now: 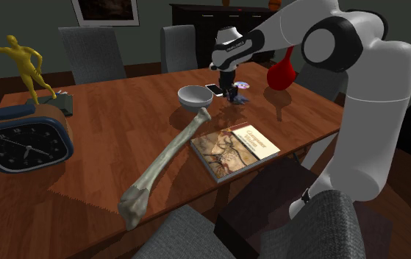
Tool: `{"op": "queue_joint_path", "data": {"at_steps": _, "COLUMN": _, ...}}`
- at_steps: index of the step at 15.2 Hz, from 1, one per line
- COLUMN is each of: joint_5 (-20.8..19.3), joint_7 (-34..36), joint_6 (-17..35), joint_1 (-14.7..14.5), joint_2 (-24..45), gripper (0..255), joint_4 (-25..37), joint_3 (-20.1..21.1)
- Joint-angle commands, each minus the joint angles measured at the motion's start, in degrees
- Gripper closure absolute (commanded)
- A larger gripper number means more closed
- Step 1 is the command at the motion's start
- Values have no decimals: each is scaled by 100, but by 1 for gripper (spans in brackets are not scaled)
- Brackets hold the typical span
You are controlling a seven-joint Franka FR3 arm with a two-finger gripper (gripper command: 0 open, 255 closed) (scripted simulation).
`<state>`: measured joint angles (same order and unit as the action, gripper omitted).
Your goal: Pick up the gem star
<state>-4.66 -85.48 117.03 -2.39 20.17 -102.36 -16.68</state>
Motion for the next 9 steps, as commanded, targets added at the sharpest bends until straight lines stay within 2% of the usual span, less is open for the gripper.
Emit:
{"op": "queue_joint_path", "data": {"at_steps": 1, "joint_5": -15, "joint_7": 0, "joint_6": -140, "joint_1": -13, "joint_2": -71, "gripper": 255, "joint_4": 72, "joint_3": -4}}
{"op": "queue_joint_path", "data": {"at_steps": 9, "joint_5": -50, "joint_7": -36, "joint_6": -622, "joint_1": -32, "joint_2": -266, "gripper": 255, "joint_4": 367, "joint_3": -22}}
